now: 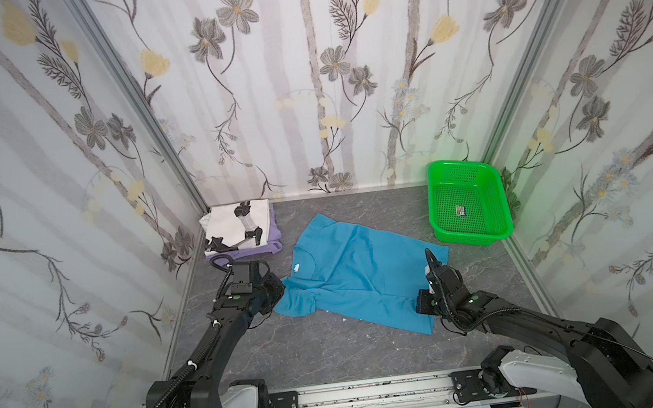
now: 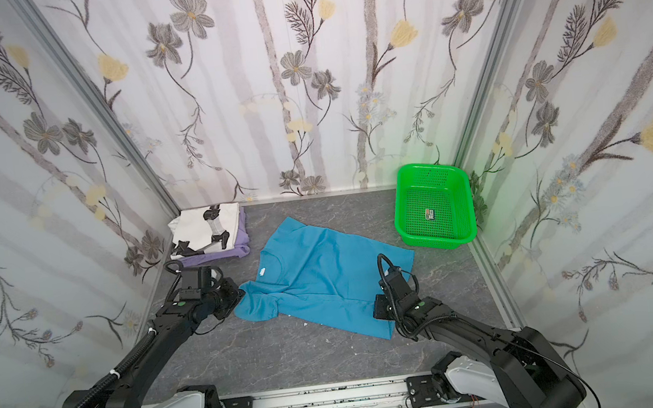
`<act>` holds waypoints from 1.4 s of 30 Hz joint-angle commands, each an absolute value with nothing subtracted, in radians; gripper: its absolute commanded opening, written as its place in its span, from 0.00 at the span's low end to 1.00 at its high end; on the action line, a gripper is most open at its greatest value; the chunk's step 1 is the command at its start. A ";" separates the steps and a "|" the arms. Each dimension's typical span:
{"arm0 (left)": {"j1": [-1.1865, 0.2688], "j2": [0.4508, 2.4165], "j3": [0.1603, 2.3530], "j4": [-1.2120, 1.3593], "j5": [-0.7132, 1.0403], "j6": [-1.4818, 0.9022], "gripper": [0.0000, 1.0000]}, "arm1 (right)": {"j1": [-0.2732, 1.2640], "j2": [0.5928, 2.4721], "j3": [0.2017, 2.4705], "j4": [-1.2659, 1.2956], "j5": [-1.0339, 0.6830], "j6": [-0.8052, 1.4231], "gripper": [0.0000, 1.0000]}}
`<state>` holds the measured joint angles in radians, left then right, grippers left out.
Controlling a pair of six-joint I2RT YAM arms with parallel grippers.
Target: Fold and stack the t-shirts
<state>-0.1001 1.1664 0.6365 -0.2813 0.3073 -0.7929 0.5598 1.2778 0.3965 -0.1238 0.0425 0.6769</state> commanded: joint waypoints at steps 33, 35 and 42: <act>-0.119 1.048 0.381 -0.336 0.354 -0.827 0.55 | 0.584 0.862 0.391 -0.181 0.355 0.638 0.00; -0.146 1.003 0.346 -0.333 0.335 -0.851 0.52 | 0.583 0.892 0.404 -0.161 0.352 0.631 0.00; -0.189 0.974 0.306 -0.313 0.345 -0.867 0.46 | 0.580 0.959 0.417 -0.120 0.344 0.615 0.00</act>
<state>-0.1776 0.9756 0.3157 -0.3073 0.3668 -0.8448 0.5823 0.9459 0.4061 -0.1822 0.3347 0.6304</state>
